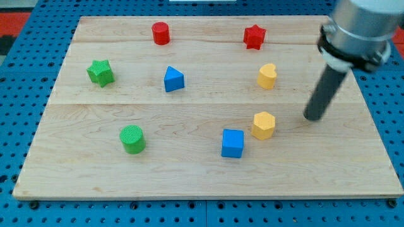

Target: Move your arm to yellow heart

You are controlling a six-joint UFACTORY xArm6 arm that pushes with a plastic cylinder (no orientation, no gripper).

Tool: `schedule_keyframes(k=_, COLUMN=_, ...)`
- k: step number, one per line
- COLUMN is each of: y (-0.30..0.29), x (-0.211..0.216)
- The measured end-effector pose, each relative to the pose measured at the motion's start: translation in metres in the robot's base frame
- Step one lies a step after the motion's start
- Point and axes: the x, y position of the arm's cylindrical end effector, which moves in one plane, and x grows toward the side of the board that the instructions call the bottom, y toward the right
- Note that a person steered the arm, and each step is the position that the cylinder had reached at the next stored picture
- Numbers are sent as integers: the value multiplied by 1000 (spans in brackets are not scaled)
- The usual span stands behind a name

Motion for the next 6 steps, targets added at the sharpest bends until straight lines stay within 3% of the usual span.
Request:
schedule_keyframes(k=1, y=-90, x=-31)
schedule_keyframes(k=2, y=-96, x=-29)
schedule_keyframes(k=3, y=-136, x=-60)
schedule_keyframes(k=4, y=-126, x=-117)
schedule_keyframes(k=5, y=-49, x=-124)
schedule_keyframes(k=6, y=-54, x=-117)
